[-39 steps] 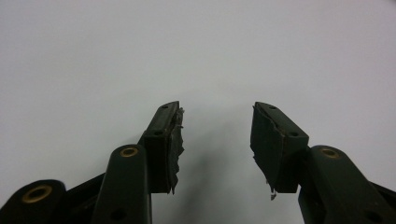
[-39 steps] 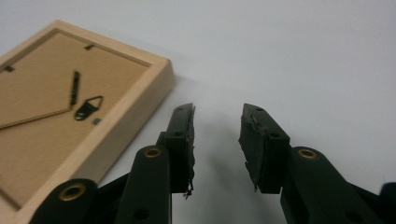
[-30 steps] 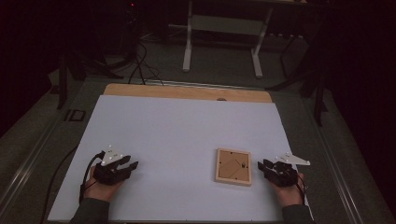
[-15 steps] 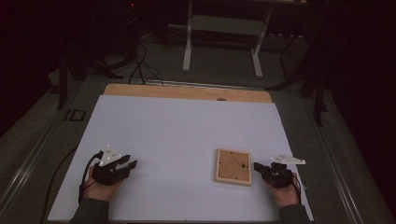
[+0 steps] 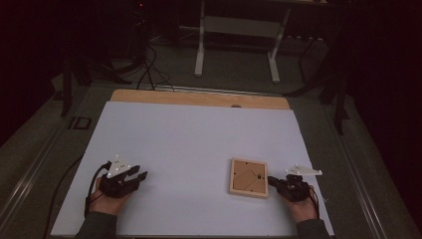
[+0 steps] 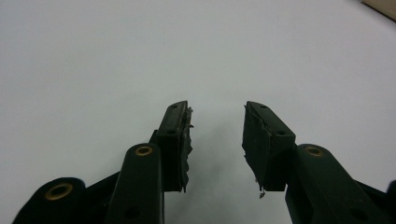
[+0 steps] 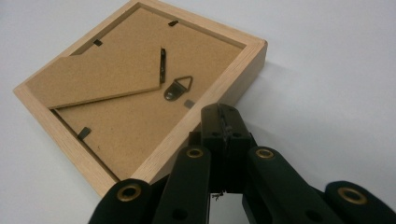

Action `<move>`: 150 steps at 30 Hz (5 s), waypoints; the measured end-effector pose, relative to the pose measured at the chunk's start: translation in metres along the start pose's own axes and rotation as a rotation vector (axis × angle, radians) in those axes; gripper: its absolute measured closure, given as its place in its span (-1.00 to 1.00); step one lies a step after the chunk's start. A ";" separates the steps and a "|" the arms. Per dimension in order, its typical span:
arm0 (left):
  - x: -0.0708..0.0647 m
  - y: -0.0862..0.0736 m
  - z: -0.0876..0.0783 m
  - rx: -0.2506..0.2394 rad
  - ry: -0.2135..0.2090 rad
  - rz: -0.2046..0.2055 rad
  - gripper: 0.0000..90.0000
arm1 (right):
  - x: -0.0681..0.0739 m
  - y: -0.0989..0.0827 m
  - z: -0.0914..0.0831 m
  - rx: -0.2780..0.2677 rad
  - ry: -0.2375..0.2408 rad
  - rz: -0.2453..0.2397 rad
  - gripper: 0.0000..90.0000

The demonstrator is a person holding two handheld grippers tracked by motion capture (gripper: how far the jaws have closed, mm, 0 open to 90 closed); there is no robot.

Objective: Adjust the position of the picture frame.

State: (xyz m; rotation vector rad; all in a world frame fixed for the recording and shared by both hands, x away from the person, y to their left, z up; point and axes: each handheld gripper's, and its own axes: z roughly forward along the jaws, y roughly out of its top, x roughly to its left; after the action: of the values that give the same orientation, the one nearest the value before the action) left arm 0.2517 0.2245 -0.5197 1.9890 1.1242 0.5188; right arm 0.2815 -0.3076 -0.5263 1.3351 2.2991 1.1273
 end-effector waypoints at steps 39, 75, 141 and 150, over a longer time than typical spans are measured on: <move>-0.014 0.004 0.004 -0.015 -0.047 0.017 0.35 | 0.007 0.013 0.028 0.050 0.042 0.015 1.00; -0.030 0.007 0.011 -0.004 -0.091 0.059 0.37 | 0.054 0.037 0.069 0.074 0.142 -0.048 1.00; -0.084 0.014 0.059 0.092 -0.309 0.278 0.94 | 0.097 0.072 0.120 0.102 0.190 -0.085 0.99; -0.095 0.020 0.070 0.080 -0.321 0.287 0.94 | 0.096 0.077 0.123 0.111 0.186 -0.093 0.96</move>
State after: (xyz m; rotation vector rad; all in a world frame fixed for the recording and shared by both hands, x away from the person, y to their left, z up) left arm 0.2590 0.1075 -0.5443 2.2228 0.6765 0.2855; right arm 0.3452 -0.1462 -0.5373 1.1911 2.5614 1.1534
